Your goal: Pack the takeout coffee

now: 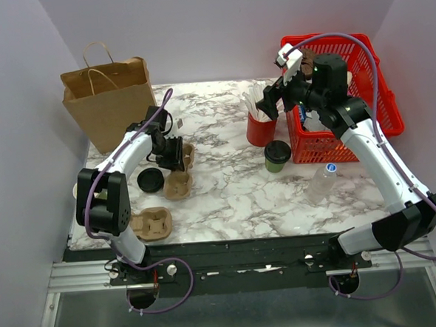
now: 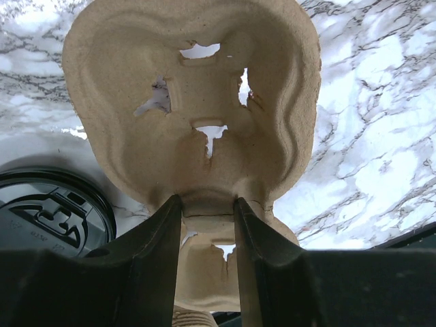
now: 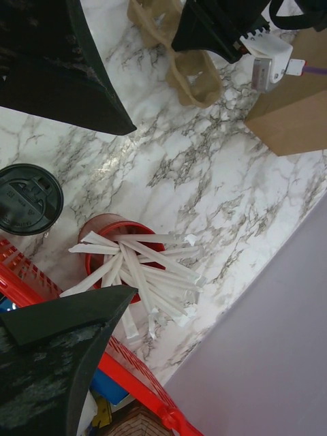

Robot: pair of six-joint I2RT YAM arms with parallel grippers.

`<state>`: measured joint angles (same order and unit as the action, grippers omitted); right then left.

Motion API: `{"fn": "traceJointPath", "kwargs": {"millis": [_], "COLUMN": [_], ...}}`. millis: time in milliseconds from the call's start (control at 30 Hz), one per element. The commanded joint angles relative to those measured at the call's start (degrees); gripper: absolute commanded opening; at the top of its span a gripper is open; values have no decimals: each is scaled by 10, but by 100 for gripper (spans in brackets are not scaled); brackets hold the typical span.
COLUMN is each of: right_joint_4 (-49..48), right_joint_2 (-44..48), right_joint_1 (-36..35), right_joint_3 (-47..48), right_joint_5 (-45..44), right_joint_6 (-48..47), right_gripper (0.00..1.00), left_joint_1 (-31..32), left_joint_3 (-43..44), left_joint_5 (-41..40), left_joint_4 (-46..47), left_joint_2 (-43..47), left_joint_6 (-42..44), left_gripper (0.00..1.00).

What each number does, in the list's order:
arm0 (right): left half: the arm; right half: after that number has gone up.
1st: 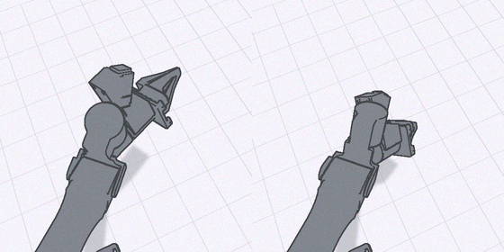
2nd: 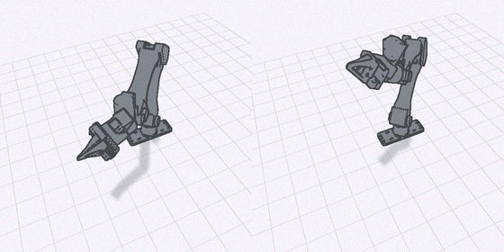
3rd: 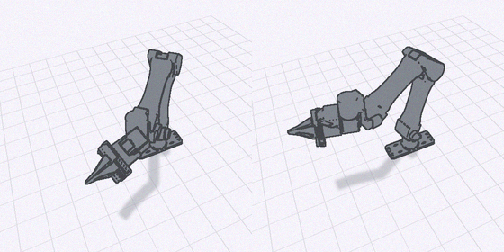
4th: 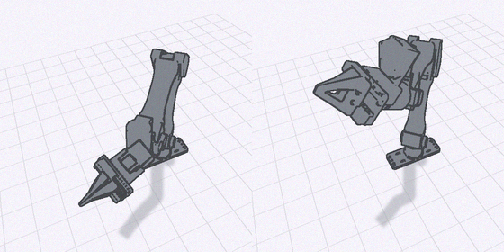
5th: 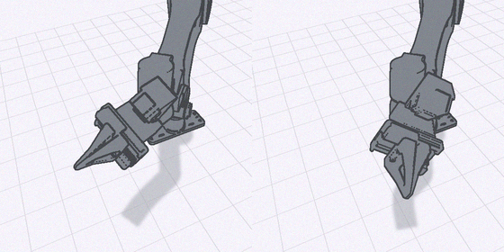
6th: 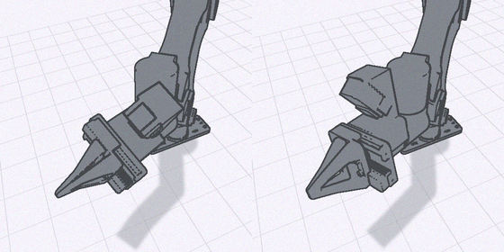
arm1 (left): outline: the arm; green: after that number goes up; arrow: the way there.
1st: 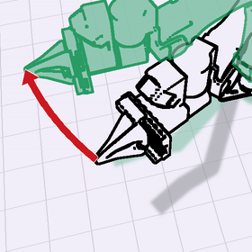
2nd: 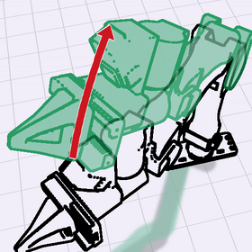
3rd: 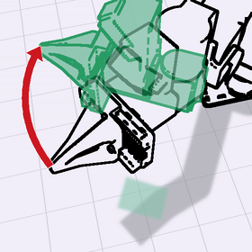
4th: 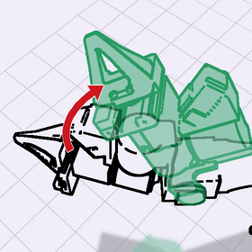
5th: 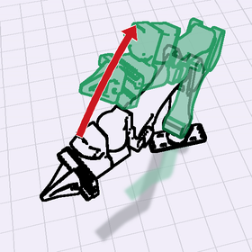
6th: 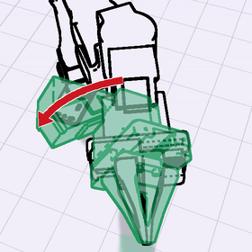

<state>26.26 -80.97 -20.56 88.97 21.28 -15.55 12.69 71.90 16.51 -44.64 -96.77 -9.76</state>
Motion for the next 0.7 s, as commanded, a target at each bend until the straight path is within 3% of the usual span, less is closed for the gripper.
{"fn": "traceJointPath", "kwargs": {"millis": [0, 100, 300, 433, 667], "right_joint_4": [5, 2, 1, 2, 1], "right_joint_2": [16, 17, 13, 13, 14], "right_joint_1": [1, 1, 1, 1, 1], "right_joint_3": [-9, -14, -11, -7, -16], "right_joint_5": [-11, -11, -11, -17, -31], "right_joint_6": [-6, -5, -6, -7, -22], "right_gripper": [100, 100, 100, 100, 100], "left_joint_1": [-3, -4, -4, -8, -38], "left_joint_3": [-2, 1, 8, 54, 278], "left_joint_5": [-26, -24, -3, 87, 168], "left_joint_4": [-2, -7, -17, -36, -150], "left_joint_2": [0, 4, 21, 44, 51], "left_joint_6": [-19, -11, 2, 39, 303], "left_gripper": [27, 45, 59, 61, 66]}}
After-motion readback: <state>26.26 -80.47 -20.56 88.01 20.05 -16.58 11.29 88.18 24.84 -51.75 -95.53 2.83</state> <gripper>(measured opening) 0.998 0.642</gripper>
